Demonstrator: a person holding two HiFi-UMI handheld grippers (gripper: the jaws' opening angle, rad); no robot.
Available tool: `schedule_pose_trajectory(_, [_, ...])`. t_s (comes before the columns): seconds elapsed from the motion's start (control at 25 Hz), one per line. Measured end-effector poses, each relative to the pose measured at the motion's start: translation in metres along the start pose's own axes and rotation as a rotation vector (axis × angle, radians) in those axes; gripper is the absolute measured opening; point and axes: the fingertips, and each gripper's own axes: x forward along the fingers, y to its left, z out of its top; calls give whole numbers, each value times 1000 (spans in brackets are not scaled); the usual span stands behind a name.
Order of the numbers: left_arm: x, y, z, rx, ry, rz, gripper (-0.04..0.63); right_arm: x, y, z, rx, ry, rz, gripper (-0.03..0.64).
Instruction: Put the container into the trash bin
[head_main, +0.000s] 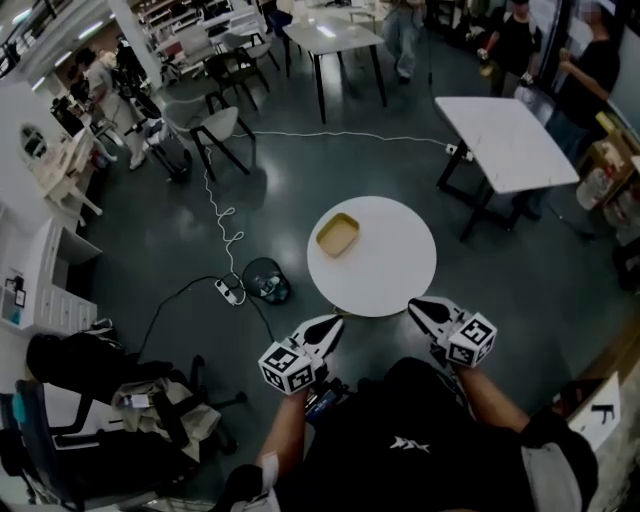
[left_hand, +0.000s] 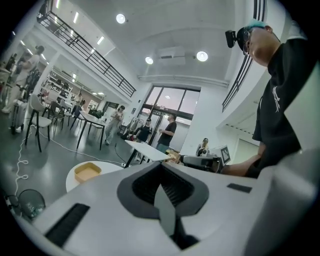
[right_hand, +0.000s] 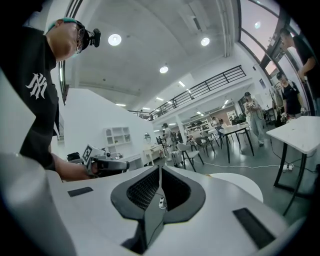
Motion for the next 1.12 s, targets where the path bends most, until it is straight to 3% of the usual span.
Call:
schedule_pose_trajectory(0.28, [21, 33, 12, -6, 25, -2, 3, 36, -33, 9, 29, 14, 7, 40])
schedule_pose_trajectory(0.68, [61, 116, 36, -51, 77, 61, 3, 132, -103, 13, 103, 54, 96, 41])
schedule_pose_trajectory(1.12, [109, 212, 44, -216, 100, 167, 3, 201, -201, 16, 156, 147, 109, 41])
